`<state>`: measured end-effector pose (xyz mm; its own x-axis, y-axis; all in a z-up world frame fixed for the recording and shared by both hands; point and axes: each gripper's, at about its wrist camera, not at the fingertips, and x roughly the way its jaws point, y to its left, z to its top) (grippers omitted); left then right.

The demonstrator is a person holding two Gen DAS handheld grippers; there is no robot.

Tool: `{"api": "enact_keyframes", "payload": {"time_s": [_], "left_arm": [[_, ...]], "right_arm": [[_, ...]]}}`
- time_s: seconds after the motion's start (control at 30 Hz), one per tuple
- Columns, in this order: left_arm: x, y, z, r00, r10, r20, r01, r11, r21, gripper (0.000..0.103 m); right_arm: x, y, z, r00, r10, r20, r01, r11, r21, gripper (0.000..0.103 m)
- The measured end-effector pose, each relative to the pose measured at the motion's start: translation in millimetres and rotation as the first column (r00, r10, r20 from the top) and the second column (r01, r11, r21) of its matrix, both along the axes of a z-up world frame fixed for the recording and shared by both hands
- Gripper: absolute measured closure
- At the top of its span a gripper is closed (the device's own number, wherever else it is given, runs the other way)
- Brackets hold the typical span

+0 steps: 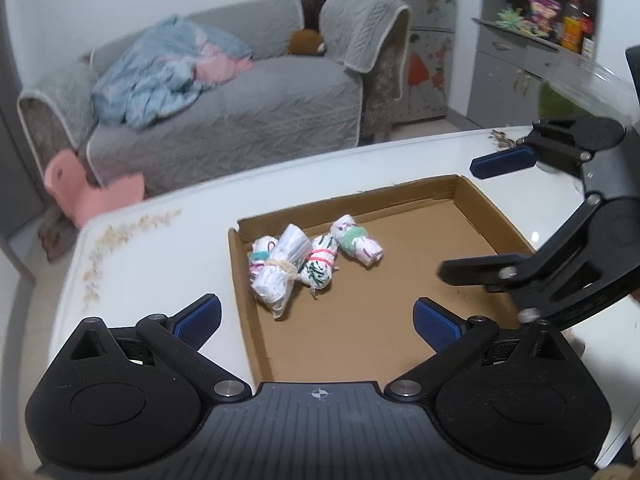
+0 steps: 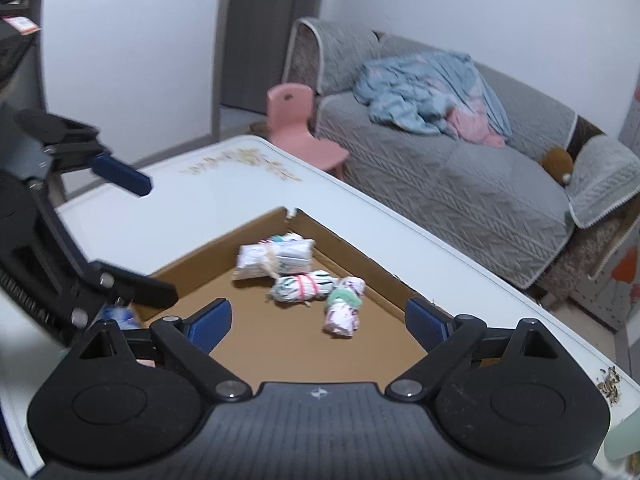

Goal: Organize objects
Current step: 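Move both tools back over the pile of bundles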

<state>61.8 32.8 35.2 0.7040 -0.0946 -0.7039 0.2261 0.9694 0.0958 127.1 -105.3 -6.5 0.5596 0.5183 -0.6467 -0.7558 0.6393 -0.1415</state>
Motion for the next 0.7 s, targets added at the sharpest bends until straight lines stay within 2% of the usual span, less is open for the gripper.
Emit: {"api": "enact_keyframes", "payload": {"time_s": [0.13, 0.43, 0.57, 0.7], "left_arm": [[-20, 5, 1, 0.998, -0.054, 0.032, 0.053, 0.998, 0.032, 0.001], [-68, 21, -13, 0.994, -0.083, 0.064, 0.08, 0.996, 0.045, 0.001], [-98, 24, -26, 0.982, -0.164, 0.099, 0.158, 0.986, 0.06, 0.001], [-129, 20, -52, 0.964, -0.25, 0.087, 0.242, 0.966, 0.085, 0.001]], "right_arm": [[-20, -17, 7, 0.998, 0.055, 0.028, -0.056, 0.997, 0.045, 0.008], [-62, -51, 12, 0.993, 0.096, 0.076, -0.102, 0.991, 0.082, 0.002], [-83, -71, 4, 0.986, 0.141, 0.092, -0.148, 0.986, 0.073, 0.001], [-94, -94, -18, 0.986, 0.147, 0.082, -0.152, 0.987, 0.049, 0.001]]}}
